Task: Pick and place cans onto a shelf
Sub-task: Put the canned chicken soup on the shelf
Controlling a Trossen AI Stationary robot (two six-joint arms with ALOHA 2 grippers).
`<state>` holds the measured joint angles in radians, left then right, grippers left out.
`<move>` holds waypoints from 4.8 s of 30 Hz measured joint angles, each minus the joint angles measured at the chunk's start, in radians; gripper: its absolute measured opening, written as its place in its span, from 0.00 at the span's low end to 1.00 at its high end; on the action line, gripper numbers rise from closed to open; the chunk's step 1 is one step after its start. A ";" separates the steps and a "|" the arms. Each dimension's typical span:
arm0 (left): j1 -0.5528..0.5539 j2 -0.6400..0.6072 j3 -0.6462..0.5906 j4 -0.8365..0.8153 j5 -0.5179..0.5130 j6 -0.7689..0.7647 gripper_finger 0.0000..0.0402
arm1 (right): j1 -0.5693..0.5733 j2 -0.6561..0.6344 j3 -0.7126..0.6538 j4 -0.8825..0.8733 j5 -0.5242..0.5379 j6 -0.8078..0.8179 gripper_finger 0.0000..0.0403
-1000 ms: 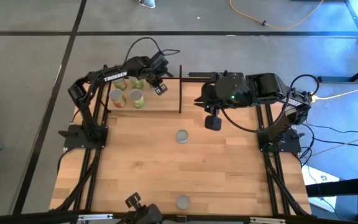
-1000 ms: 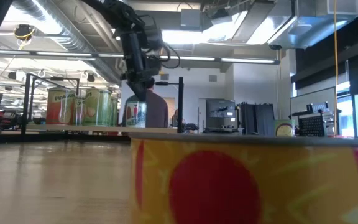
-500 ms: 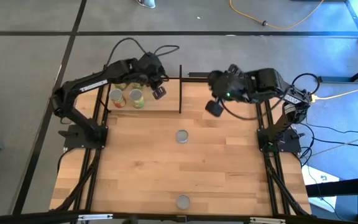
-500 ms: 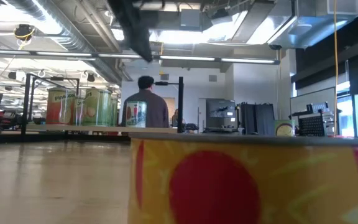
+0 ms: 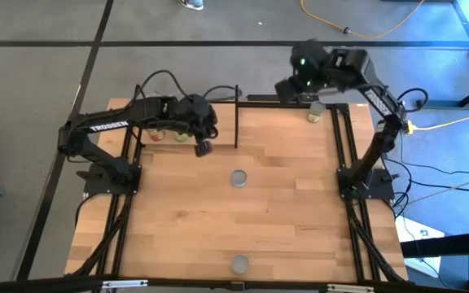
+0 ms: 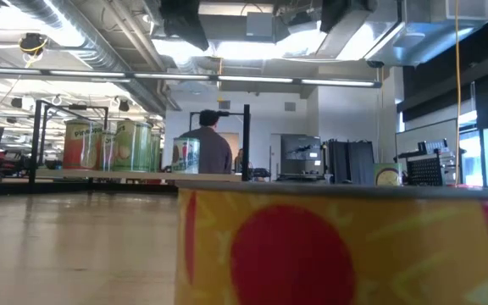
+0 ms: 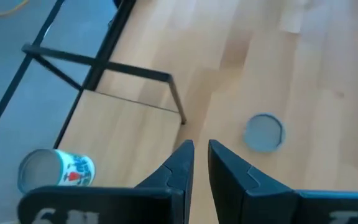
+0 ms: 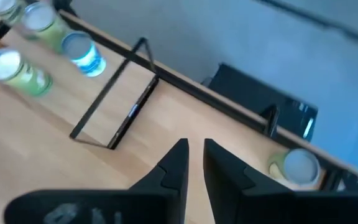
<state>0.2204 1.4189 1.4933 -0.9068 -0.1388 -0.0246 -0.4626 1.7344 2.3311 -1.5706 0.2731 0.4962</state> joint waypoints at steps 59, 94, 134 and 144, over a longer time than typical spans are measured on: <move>0.205 -0.026 0.000 -0.073 -0.017 0.009 0.10 | -0.522 0.002 -0.982 0.500 -0.063 -0.030 0.13; 0.205 -0.025 -0.001 -0.073 -0.017 0.010 0.10 | -0.542 0.065 -0.983 0.549 -0.084 -0.060 0.13; 0.205 -0.025 -0.001 -0.073 -0.017 0.010 0.10 | -0.358 0.072 -0.751 0.309 -0.118 -0.368 0.01; 0.209 -0.051 -0.001 -0.115 0.040 0.114 0.10 | -0.066 0.070 -0.430 0.070 -0.147 -0.480 0.01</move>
<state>0.4294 1.3677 1.4921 -1.0223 -0.0985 0.0894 -0.5288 1.8046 1.9014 -1.5002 0.1265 0.0164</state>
